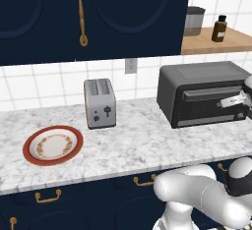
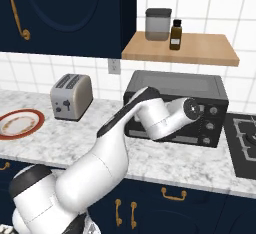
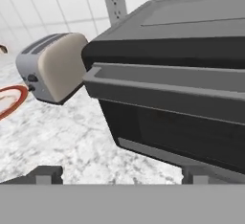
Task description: Pick up the kebab skewer and baguette bread, and place them inside the toaster oven. Close the toaster oven door and start by setting the timer.
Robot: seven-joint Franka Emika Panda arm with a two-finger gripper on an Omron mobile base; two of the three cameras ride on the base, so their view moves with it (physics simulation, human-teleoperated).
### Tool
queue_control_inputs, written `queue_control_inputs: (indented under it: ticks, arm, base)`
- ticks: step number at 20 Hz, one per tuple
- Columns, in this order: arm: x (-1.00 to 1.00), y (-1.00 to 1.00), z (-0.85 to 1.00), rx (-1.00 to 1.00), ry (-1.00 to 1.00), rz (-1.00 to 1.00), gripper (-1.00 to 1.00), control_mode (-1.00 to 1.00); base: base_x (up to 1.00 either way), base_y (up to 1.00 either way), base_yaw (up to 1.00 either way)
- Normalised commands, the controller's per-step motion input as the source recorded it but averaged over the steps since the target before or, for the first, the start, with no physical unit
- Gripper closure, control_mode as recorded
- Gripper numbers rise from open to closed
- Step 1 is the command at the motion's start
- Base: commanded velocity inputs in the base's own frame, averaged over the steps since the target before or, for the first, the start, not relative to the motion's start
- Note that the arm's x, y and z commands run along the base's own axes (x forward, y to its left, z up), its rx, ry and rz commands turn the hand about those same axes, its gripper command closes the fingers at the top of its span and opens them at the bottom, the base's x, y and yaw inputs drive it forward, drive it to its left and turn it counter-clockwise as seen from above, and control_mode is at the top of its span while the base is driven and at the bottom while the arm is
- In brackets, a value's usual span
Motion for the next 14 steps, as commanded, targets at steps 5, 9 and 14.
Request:
queue_control_inputs:
  ticks: [5, 9, 14]
  arm:
    - [-0.31, -0.49, 0.00, -0.05, -0.21, -0.01, -1.00, -1.00]
    - [0.00, -0.59, 0.00, -0.03, -0.23, -0.02, -1.00, -1.00]
    - [0.01, -0.56, 0.00, 0.00, -0.30, -0.07, -1.00, -1.00]
  base:
    - [0.00, 0.00, 0.00]
    - [0.00, 0.00, 0.00]
    - [0.00, 0.00, 0.00]
